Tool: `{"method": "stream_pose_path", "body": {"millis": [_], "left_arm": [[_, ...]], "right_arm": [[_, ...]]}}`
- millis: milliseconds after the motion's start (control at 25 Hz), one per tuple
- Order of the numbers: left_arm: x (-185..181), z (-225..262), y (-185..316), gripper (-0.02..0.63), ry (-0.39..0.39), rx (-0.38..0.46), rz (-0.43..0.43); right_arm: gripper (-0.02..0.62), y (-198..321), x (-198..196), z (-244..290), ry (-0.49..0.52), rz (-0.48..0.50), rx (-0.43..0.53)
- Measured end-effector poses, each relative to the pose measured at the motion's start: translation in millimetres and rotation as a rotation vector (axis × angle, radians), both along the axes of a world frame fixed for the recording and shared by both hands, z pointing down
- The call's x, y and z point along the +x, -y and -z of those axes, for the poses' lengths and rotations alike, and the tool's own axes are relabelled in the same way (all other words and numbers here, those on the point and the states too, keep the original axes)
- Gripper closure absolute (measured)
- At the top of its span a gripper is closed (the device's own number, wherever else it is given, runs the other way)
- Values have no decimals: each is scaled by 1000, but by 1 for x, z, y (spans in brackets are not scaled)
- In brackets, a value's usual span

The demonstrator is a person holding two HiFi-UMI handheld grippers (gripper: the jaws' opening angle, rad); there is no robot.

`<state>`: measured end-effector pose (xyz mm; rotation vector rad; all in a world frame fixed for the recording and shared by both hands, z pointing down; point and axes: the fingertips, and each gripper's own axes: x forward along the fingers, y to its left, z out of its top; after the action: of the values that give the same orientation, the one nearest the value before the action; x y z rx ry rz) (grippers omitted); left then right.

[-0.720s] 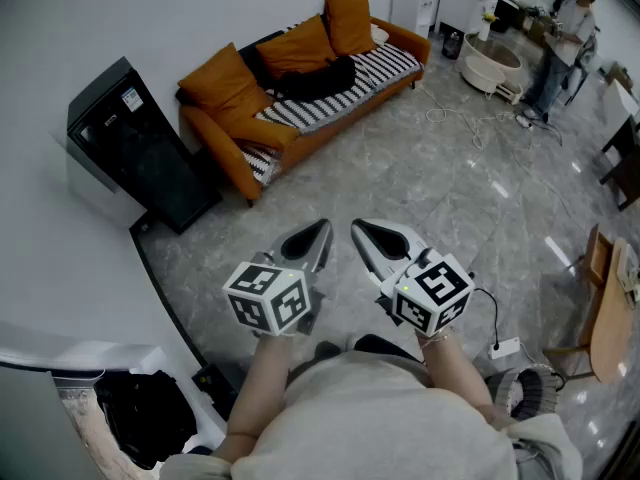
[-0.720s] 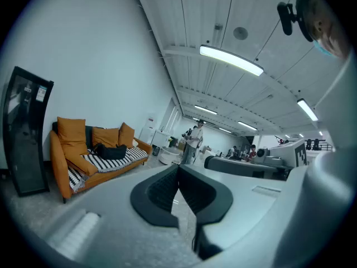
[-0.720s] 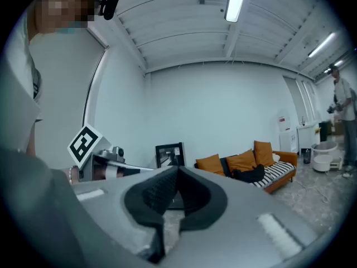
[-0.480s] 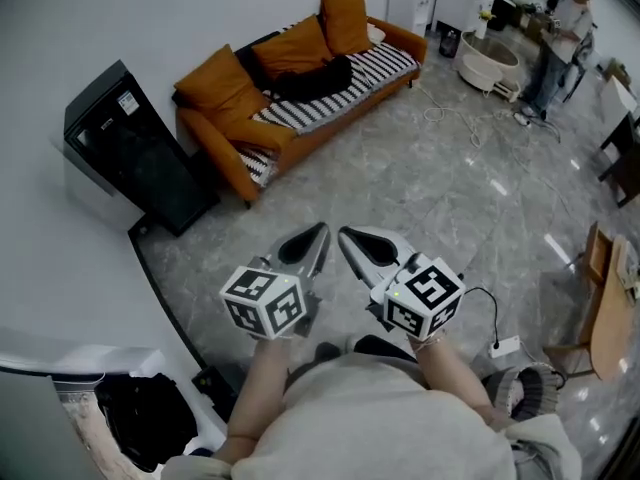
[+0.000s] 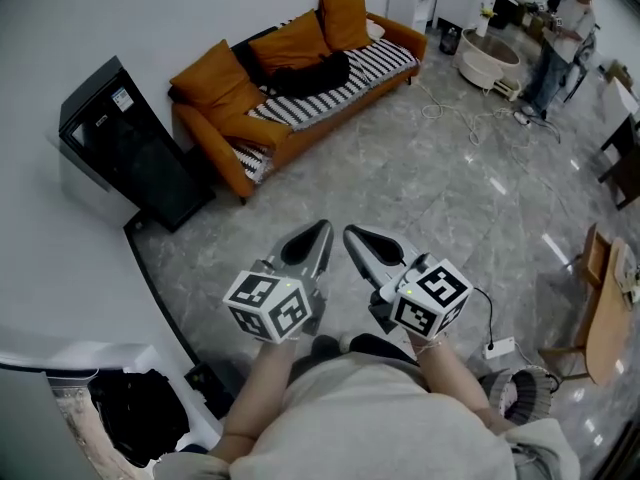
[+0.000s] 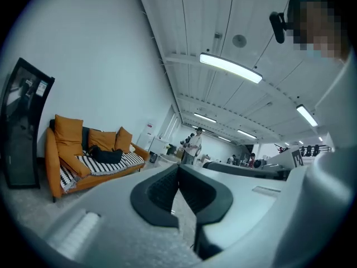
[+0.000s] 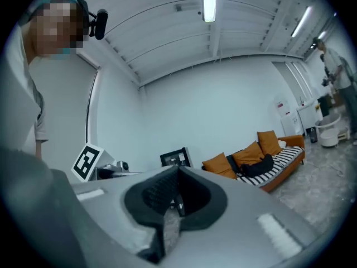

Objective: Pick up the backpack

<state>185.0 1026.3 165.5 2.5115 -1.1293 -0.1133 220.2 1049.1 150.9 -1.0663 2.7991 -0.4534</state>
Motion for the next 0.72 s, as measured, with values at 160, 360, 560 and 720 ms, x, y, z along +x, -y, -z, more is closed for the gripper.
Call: {"method": "stream_pose_path", "body": {"millis": [160,360,560,720], "left_arm": [[17,-10,0,600,3,-17,-17],[23,-15,3,601,-9,-10,13],[25,-1,25,601,-3,68,-15],[12,-3,61,601,-22,54,-4]], "right_arm": [[592,2,25,-9,-2,-41,-24],[592,5,32,-17,-17,-51,-17],[592,29,30,-23,-7,-30,-37],[592,64,22,-30,-4,-38,-53]]}}
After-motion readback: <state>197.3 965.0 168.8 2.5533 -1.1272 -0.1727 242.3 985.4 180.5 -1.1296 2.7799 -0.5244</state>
